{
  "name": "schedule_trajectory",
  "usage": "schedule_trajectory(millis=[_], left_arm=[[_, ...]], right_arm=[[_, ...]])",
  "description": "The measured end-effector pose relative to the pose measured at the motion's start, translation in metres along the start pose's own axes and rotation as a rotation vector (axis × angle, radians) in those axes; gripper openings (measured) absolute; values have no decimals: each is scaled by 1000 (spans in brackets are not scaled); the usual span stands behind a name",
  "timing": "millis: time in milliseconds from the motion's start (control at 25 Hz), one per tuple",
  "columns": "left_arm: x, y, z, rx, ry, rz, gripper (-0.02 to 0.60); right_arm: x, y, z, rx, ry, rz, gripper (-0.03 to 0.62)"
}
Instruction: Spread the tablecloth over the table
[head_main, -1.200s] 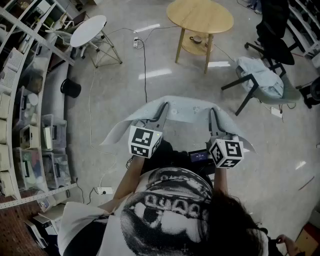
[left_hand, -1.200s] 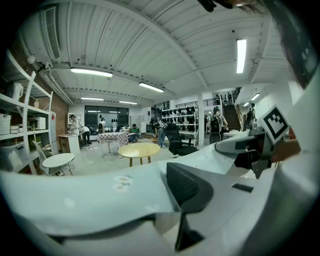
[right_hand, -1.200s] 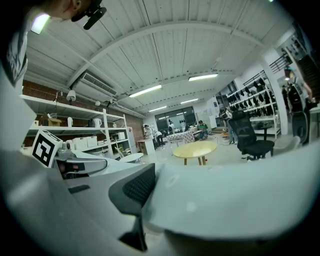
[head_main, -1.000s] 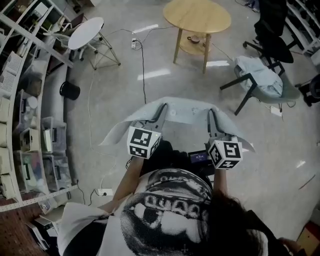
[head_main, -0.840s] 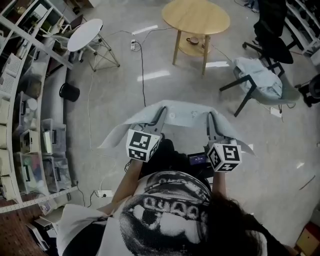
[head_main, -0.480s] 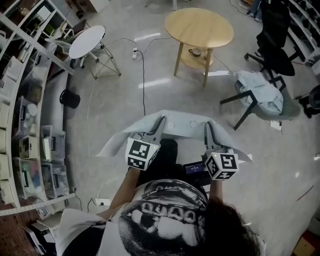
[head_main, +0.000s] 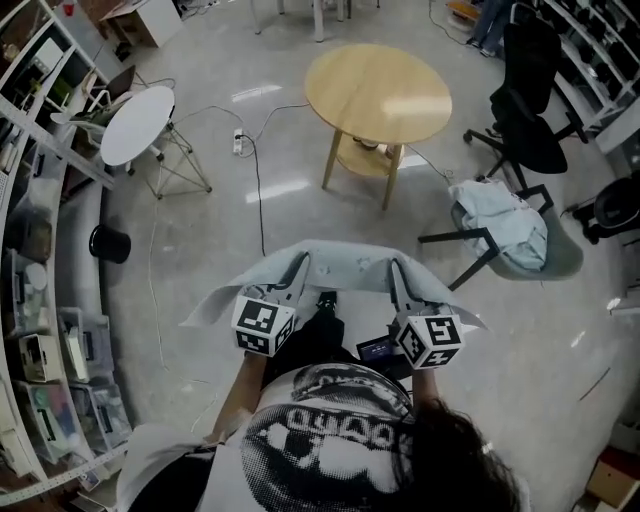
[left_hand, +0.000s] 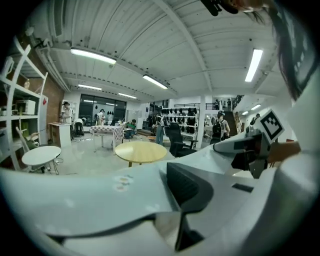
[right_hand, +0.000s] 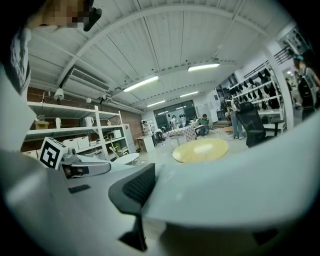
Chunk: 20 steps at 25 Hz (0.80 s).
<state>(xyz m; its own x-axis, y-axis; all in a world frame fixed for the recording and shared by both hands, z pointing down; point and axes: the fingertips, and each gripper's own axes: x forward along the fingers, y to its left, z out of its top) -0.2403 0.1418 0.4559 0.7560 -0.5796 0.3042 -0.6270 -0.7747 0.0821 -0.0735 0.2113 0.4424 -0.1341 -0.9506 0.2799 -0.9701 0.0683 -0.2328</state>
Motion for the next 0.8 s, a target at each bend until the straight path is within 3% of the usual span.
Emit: schedule_trajectory(millis=[120, 320, 800], left_arm=[[27, 31, 15, -25, -25, -3, 78], [60, 69, 44, 3, -70, -19, 78], [105, 105, 87, 66, -102, -45, 78]], right_arm=[[41, -7, 21, 8, 5, 7, 63], [89, -16, 47, 75, -15, 8, 61], [141, -35, 85, 95, -50, 27, 63]])
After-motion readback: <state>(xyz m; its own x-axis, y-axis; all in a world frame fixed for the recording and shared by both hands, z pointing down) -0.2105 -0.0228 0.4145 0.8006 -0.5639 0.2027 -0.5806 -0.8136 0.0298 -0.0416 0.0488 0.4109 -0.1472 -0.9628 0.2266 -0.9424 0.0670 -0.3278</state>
